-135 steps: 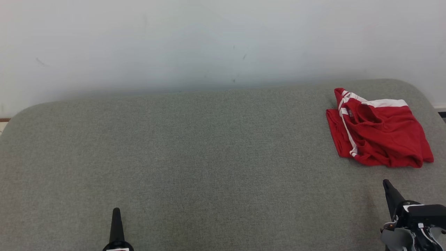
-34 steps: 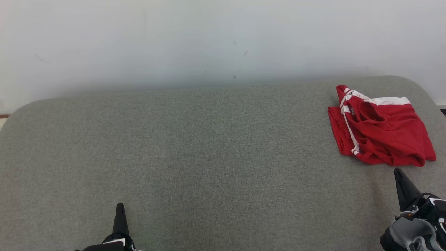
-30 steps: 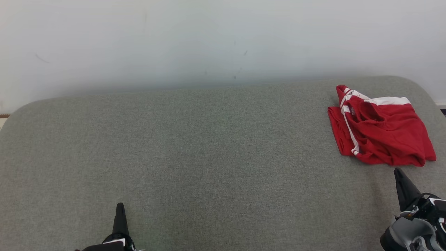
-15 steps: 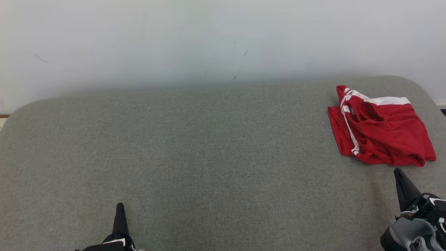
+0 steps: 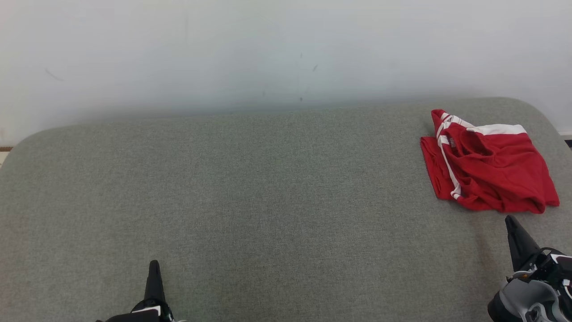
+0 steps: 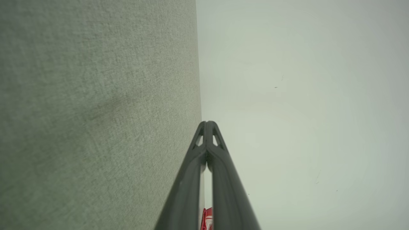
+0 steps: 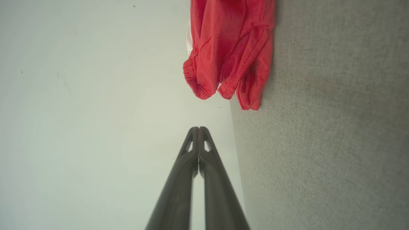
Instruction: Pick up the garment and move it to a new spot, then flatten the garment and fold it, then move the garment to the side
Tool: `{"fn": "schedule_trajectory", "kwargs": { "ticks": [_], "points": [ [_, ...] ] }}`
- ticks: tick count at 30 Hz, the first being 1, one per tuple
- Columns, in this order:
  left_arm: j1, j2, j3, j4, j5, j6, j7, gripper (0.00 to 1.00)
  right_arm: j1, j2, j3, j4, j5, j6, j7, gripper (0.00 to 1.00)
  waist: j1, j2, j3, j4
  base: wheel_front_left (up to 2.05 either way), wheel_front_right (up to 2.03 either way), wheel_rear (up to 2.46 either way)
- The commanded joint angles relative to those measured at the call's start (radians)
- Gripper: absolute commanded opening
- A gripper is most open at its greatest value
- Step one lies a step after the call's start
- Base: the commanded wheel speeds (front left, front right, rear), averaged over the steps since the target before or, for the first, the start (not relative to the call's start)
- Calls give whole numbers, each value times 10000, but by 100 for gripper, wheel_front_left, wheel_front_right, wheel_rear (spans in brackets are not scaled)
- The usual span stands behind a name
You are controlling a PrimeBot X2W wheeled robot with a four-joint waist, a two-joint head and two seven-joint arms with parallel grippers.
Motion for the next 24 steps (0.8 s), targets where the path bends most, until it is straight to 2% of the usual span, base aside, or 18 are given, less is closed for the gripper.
{"fn": "schedule_trajectory", "kwargs": {
  "ticks": [1, 24],
  "points": [
    [-30, 7, -4, 36, -37, -26, -20, 0, -43, -35, 0, 23, 25, 4, 35, 0, 0, 0, 0, 0, 0, 0, 0],
    [-29, 7, -4, 35, -37, -26, -20, 0, -43, -35, 0, 23, 25, 4, 36, 0, 0, 0, 0, 0, 0, 0, 0]
  ]
}}
